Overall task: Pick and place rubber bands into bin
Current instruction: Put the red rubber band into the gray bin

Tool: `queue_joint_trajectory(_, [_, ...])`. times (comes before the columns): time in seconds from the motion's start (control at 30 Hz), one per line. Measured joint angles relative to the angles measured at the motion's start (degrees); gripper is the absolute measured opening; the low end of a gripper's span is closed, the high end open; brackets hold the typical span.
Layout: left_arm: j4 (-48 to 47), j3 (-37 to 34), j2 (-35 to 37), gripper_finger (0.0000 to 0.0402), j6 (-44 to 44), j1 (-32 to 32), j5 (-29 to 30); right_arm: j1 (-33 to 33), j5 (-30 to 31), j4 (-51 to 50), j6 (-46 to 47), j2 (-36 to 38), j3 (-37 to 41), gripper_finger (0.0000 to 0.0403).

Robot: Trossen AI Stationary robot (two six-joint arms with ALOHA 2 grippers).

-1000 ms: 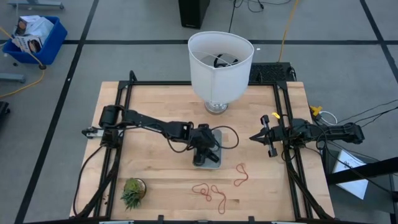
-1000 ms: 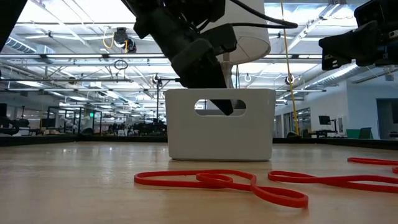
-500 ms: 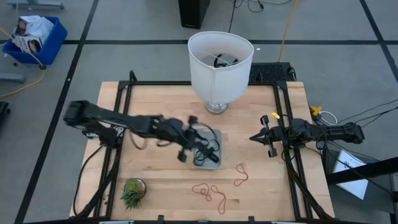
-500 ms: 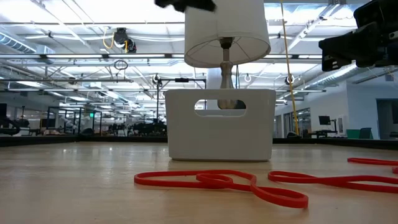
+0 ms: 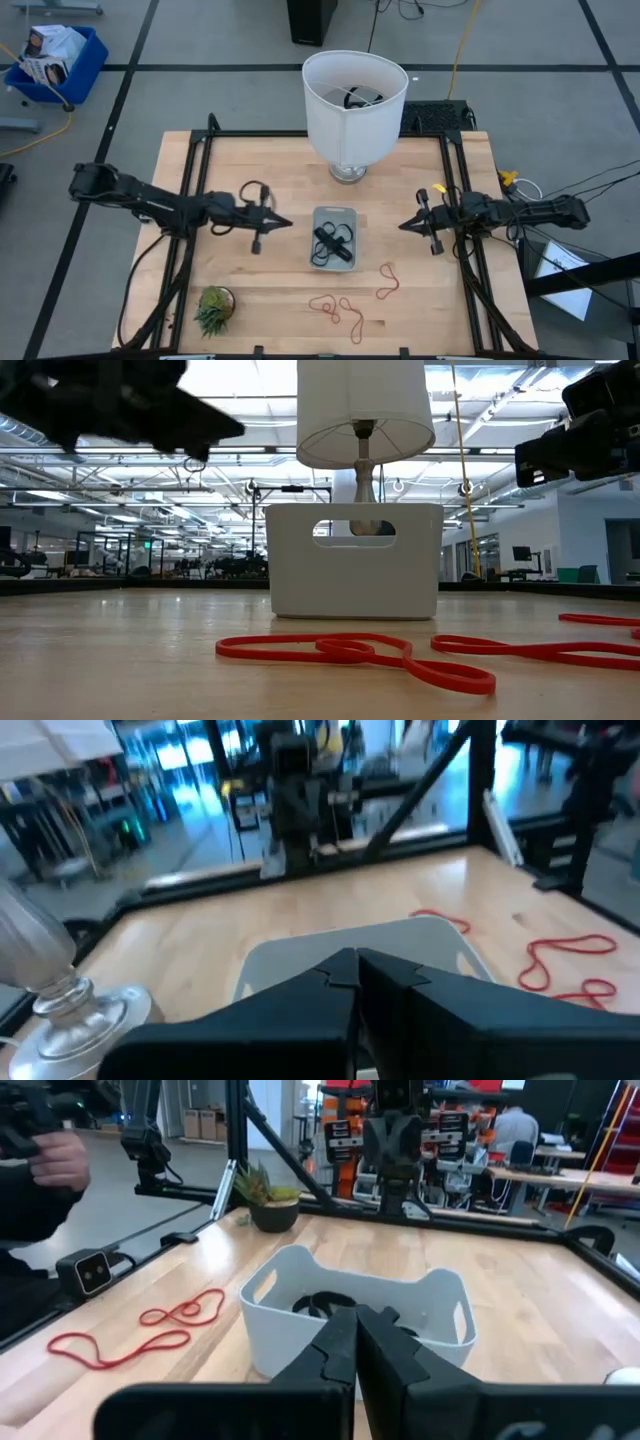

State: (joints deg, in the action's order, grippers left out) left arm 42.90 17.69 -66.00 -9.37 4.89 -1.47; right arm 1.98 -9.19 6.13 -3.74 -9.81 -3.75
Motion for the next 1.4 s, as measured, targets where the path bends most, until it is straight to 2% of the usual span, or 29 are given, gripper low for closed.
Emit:
queue_joint_trajectory(0.17, [13.11, -7.63, 0.05, 0.0006, -0.58, 0.71, 2.77, 0.00, 0.18, -0.06, 1.46, -1.53, 0.00, 0.0000])
queue_joint_trajectory(0.3, [14.44, -9.21, 0.09, 0.0003, -0.18, 0.72, 4.55, 0.32, 0.16, 1.13, 3.02, -3.15, -0.58, 0.0004])
queue_joint_trajectory(0.47, [14.20, -9.68, 0.07, 0.0013, 0.93, 0.76, 5.02, 3.42, 0.26, 0.51, 1.52, -9.12, -6.23, 0.0035])
queue_joint_trajectory(0.6, [14.18, -9.68, 0.07, 0.0009, 0.36, 0.87, 5.04, 7.08, 0.65, -6.18, 1.53, -16.76, -13.74, 0.0077])
queue_joint_trajectory(0.8, [13.89, -9.68, 0.07, 0.0011, 0.38, 0.87, 5.05, 15.04, 7.67, -18.97, 4.64, -31.44, -26.35, 0.0148])
queue_joint_trajectory(1.0, [13.11, -9.68, 0.07, 0.0024, 0.56, 0.85, 6.63, 23.12, 10.88, -22.11, 4.54, -45.60, -34.18, 0.0204])
queue_joint_trajectory(1.17, [12.00, -9.70, 0.04, 0.0015, 0.65, 0.85, 7.58, 30.21, 11.35, -22.73, 6.13, -54.02, -37.94, 0.0229])
queue_joint_trajectory(1.4, [12.02, -9.70, 0.04, 0.0008, 0.32, 0.83, 7.58, 37.78, 19.78, -24.88, 4.44, -65.32, -41.59, 0.0229])
